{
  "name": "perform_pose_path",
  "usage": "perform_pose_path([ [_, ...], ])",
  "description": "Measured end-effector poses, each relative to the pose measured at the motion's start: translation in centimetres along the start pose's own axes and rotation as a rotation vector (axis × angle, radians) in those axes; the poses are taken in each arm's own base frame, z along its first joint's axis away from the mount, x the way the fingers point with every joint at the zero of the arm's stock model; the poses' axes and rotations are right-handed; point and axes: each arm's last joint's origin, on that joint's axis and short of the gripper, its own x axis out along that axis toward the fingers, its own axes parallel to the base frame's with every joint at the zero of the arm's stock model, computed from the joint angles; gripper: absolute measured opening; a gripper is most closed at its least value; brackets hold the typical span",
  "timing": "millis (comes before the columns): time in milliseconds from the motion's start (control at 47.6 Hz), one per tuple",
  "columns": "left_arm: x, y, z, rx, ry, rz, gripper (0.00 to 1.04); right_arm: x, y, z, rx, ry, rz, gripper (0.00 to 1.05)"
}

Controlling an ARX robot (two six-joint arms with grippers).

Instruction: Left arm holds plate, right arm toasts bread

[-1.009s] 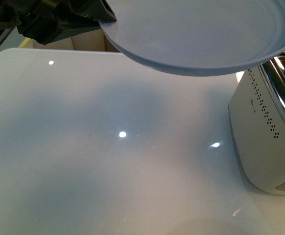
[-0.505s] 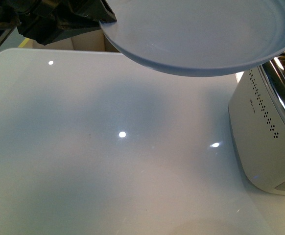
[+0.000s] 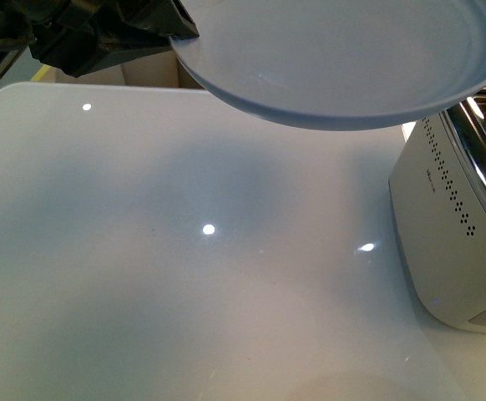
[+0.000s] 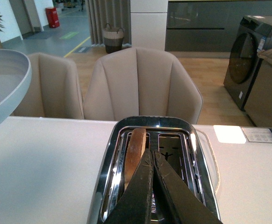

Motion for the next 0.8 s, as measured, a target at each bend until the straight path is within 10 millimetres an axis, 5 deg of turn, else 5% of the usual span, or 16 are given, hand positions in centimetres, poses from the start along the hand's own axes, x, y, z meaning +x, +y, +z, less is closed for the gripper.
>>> perform_pose_path([
  [799,0.0,0.0,0.0,0.000,0.000,0.000,0.03,-2.5,0.0,0.5,0.000,-0.017,0.000,0.02],
])
